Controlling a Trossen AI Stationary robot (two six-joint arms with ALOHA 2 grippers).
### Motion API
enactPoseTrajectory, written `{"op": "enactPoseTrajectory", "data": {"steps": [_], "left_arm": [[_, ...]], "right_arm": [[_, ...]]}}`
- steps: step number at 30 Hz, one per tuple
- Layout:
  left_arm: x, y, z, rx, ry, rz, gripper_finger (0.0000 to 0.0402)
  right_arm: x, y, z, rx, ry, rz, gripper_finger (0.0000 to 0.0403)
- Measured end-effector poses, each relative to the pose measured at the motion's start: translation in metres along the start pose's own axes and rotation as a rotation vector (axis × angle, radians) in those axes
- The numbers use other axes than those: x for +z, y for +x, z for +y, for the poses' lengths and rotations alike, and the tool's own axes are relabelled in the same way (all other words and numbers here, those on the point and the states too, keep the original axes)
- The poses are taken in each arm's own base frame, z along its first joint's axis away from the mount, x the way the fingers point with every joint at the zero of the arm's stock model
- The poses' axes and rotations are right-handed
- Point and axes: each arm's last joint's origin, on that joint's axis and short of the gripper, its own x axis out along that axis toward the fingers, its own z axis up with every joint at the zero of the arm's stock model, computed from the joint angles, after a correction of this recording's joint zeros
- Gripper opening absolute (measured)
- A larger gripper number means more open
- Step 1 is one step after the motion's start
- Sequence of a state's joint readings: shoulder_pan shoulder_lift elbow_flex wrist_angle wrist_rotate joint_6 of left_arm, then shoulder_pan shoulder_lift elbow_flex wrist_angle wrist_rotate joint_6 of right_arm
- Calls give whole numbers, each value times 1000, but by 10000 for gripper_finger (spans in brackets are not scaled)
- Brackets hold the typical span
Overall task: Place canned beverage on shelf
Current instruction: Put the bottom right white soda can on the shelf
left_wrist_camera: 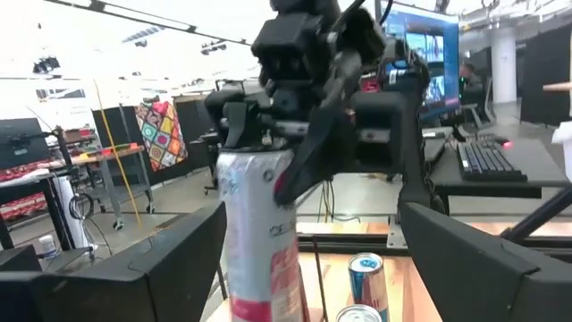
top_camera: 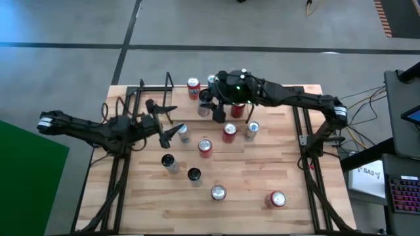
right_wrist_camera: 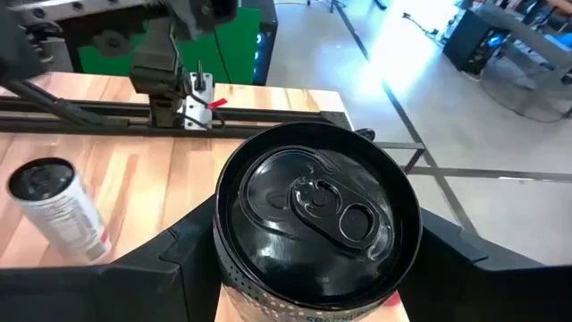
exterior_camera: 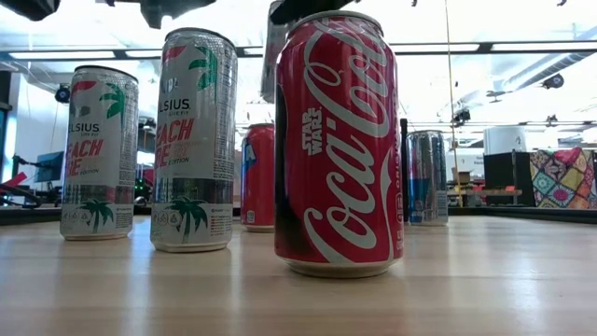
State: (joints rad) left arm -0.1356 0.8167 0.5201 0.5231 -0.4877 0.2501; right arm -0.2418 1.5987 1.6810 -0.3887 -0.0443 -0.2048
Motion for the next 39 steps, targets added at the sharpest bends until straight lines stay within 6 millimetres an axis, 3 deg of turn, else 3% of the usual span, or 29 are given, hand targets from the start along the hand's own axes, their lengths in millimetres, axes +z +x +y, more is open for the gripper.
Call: {"op": "enactPoseTrajectory", "data": {"steps": [15, 25, 39], "left_arm": [[7, -21, 13, 21, -15, -77, 323], [12, -27, 18, 32, 21, -101, 323], [16, -34, 25, 118, 67, -95, 323]], "right_arm": [[2, 71, -37, 59, -21, 36, 235], [-11, 113, -56, 51, -2, 28, 235], [-27, 153, -68, 30, 56, 20, 235]]}}
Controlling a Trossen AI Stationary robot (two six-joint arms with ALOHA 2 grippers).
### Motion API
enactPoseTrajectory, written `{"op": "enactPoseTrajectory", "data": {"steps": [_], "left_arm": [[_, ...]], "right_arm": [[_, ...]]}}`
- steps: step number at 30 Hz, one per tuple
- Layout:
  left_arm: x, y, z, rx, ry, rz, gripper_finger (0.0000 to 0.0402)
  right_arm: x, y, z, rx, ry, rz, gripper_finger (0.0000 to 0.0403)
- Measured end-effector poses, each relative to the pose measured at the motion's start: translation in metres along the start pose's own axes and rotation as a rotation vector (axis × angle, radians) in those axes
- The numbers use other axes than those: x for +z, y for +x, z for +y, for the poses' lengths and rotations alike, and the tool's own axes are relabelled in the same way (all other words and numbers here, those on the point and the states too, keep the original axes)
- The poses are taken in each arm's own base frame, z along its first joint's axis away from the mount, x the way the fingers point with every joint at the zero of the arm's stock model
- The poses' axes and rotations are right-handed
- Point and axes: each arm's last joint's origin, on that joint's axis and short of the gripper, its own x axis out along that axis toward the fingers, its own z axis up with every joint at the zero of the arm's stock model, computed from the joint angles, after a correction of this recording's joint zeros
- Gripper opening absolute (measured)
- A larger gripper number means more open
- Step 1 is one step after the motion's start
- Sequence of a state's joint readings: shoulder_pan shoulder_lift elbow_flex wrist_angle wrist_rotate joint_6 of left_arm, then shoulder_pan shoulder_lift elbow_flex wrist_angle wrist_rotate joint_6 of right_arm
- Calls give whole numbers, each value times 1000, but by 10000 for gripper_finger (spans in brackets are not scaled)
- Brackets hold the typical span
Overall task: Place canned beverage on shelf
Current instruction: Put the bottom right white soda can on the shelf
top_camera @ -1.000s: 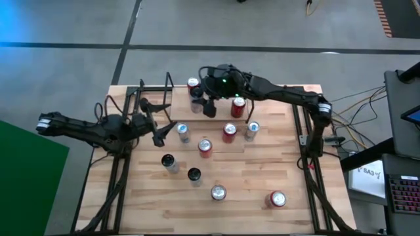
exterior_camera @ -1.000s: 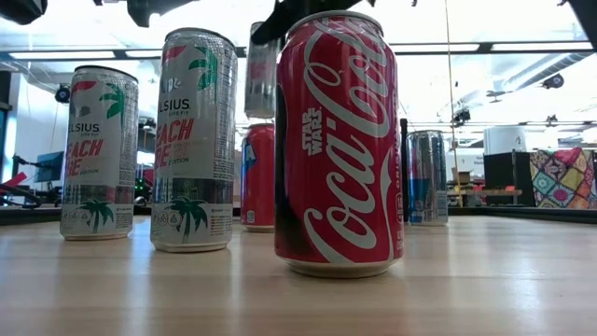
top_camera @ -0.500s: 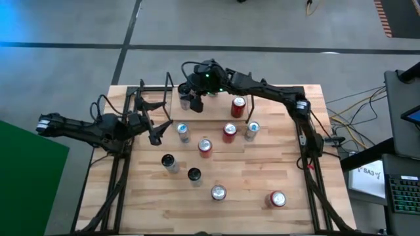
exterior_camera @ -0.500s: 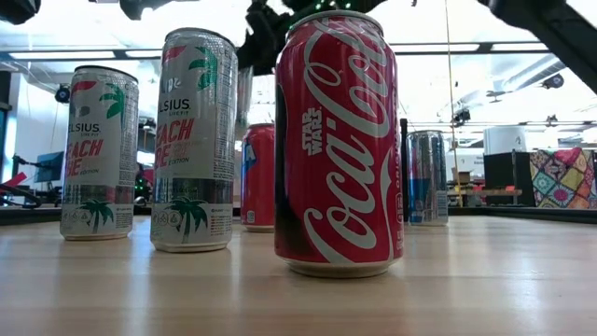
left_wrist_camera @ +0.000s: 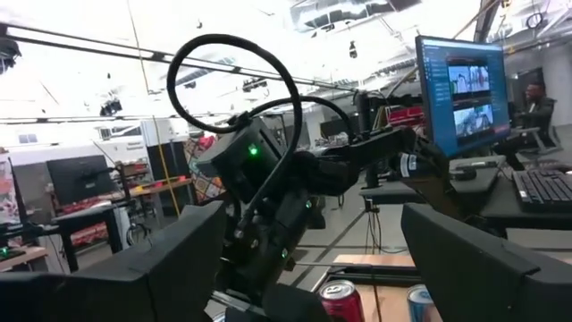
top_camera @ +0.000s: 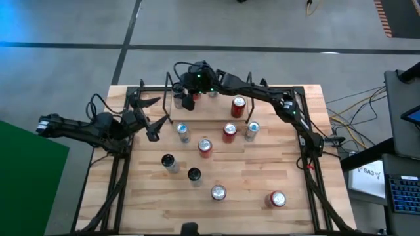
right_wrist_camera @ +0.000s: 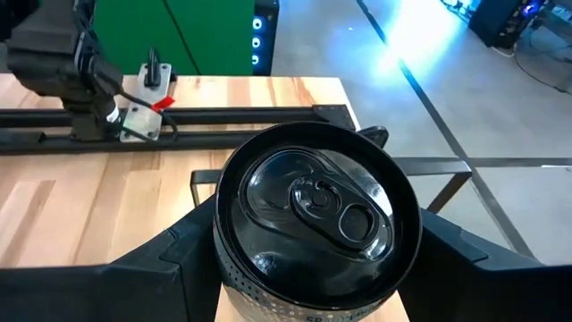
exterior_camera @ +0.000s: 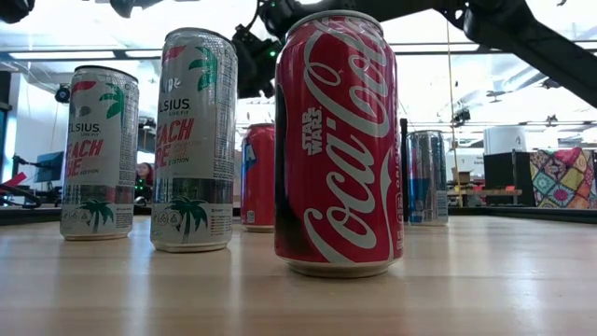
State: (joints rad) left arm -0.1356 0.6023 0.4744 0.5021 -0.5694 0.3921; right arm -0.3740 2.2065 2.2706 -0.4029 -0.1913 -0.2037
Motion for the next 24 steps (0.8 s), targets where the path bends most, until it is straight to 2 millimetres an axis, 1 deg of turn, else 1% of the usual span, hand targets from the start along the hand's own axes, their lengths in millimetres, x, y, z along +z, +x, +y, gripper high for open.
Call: {"op": "enactPoseTrajectory", "data": {"steps": [10, 13, 19, 24], "left_arm": [[0, -1, 3, 49, 34, 16, 323], [0, -1, 3, 50, 38, 16, 323], [0, -1, 3, 51, 38, 16, 323], [0, -1, 3, 51, 39, 17, 323]], "right_arm": [[2, 1, 0, -4, 13, -20, 235], [-1, 5, 0, -3, 26, -24, 235], [-17, 21, 1, 5, 49, 12, 235], [-15, 22, 4, 9, 45, -3, 235]]}}
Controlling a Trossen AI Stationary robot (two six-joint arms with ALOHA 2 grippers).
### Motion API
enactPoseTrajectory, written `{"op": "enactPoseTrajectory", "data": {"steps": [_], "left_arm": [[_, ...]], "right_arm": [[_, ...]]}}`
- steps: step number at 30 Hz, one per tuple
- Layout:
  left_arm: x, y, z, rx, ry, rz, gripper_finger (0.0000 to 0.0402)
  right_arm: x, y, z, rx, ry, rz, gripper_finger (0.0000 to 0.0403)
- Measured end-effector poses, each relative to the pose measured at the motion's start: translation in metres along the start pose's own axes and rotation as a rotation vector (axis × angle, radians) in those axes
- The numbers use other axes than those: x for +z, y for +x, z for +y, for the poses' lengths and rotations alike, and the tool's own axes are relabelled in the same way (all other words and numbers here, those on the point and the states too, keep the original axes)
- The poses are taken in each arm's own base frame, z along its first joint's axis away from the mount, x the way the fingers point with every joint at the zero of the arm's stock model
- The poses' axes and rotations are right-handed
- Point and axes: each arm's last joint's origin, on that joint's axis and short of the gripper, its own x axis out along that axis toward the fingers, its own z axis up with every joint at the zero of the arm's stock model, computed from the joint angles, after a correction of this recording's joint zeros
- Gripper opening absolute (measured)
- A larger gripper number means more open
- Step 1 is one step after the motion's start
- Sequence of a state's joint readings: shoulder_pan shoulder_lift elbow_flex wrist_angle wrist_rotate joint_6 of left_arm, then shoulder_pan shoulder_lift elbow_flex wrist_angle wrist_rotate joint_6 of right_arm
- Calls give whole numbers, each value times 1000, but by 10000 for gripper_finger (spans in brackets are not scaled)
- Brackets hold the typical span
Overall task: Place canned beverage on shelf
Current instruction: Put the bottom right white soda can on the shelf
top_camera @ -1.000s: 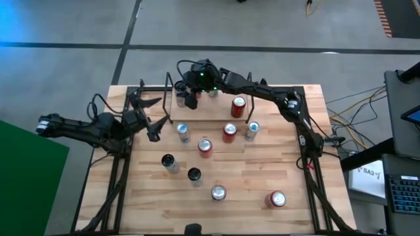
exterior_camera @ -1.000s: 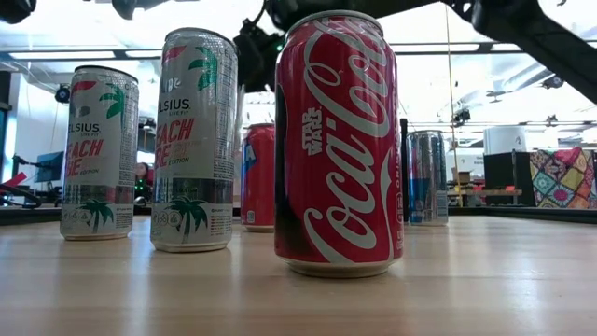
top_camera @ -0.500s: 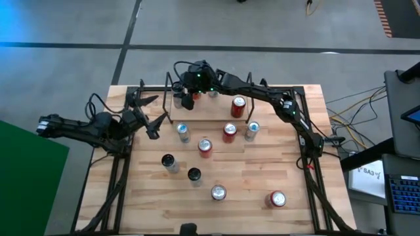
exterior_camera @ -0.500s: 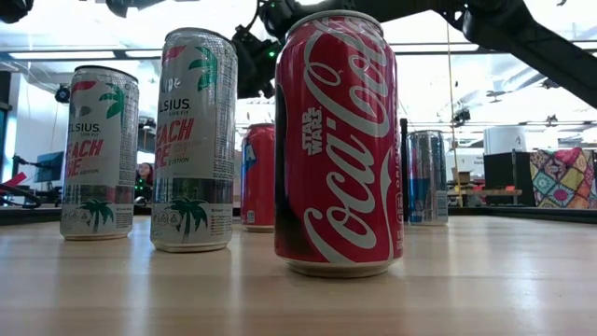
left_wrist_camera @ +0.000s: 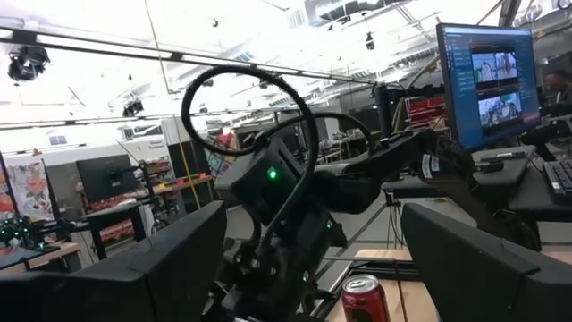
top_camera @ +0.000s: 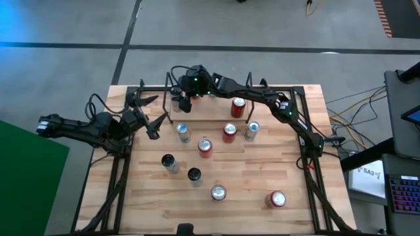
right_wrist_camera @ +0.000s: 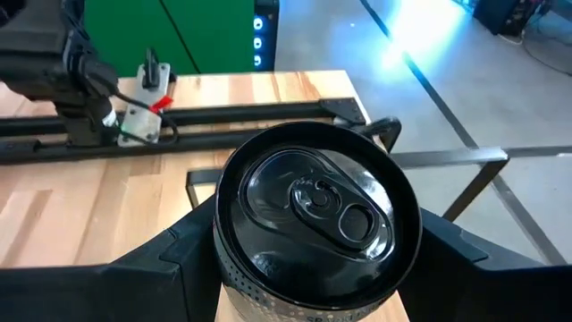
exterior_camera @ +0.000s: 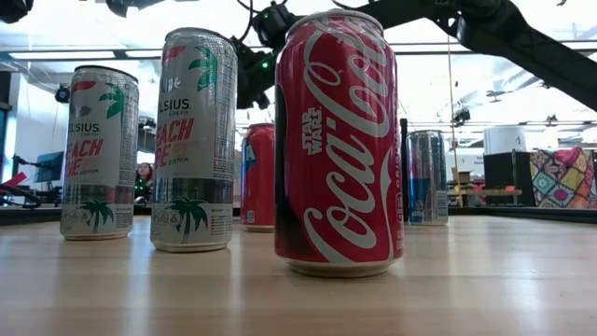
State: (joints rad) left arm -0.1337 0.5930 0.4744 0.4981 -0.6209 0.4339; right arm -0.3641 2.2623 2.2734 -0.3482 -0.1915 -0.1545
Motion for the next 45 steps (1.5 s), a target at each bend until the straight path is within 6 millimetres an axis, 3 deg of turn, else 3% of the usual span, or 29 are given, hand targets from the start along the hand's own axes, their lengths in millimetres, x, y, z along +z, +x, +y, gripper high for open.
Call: {"op": "enactPoseTrajectory", "data": {"steps": [17, 35, 40, 45], "left_arm": [[0, 0, 0, -2, 6, 4, 323], [-2, 0, -1, -6, 10, 14, 323], [-2, 0, -1, -6, 10, 14, 323], [-2, 0, -1, -7, 12, 16, 323]], "right_arm": [[-1, 1, -3, -15, -43, -7, 235], [-18, 9, -2, -8, -54, 28, 236], [-18, 9, -2, -8, -57, 30, 262], [-18, 9, -2, -8, -56, 31, 262]]}}
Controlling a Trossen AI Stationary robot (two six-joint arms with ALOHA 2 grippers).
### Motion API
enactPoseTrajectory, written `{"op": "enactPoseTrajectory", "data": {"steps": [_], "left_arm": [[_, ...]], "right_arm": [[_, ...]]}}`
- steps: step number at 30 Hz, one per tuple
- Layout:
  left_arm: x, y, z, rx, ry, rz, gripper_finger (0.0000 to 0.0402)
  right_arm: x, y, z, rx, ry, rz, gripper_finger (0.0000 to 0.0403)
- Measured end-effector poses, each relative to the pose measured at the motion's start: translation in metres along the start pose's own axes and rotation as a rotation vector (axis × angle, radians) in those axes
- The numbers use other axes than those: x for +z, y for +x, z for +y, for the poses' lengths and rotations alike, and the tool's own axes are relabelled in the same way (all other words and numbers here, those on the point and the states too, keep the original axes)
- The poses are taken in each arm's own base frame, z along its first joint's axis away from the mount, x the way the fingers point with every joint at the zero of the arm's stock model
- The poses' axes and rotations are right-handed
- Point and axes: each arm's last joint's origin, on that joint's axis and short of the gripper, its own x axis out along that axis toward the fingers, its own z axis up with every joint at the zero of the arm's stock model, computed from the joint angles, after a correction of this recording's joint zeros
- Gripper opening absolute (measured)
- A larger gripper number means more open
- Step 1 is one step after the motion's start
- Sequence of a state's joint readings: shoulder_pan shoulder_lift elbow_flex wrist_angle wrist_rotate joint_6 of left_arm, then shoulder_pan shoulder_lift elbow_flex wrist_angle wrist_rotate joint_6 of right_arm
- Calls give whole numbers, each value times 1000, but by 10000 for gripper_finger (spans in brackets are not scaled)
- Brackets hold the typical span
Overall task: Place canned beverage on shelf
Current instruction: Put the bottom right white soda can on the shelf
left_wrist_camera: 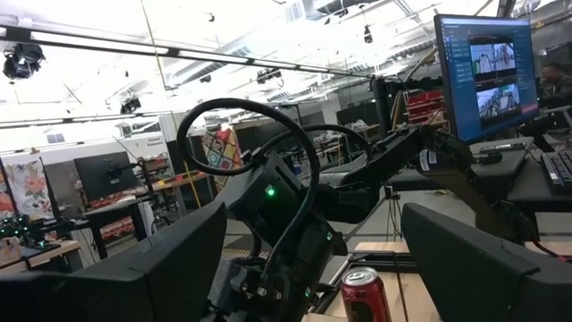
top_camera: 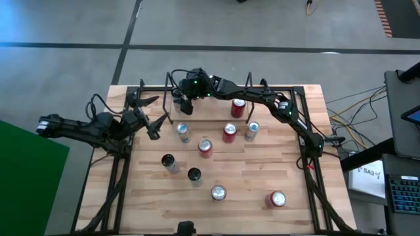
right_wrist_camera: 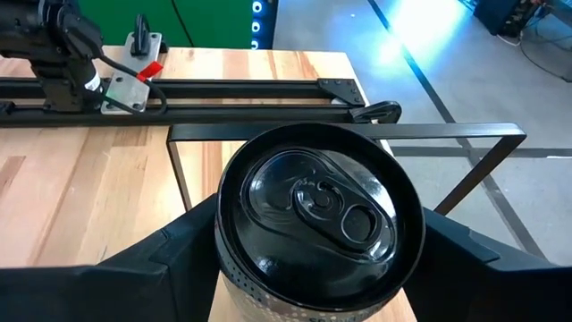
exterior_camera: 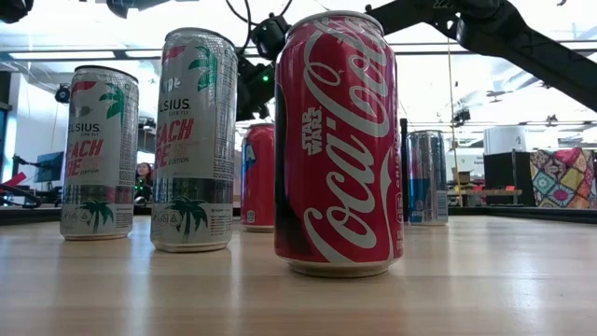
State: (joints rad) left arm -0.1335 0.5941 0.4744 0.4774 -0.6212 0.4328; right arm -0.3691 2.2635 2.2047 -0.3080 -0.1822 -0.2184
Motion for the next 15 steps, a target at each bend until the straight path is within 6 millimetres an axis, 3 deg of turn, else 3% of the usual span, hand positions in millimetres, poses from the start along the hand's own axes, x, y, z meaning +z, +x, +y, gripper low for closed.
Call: {"op": "enactPoseTrajectory", "data": {"steps": [15], "left_arm": [[-1, 0, 0, -2, -1, 6, 323]], "right_arm": [[-5, 2, 1, 4, 2, 17, 270]]}}
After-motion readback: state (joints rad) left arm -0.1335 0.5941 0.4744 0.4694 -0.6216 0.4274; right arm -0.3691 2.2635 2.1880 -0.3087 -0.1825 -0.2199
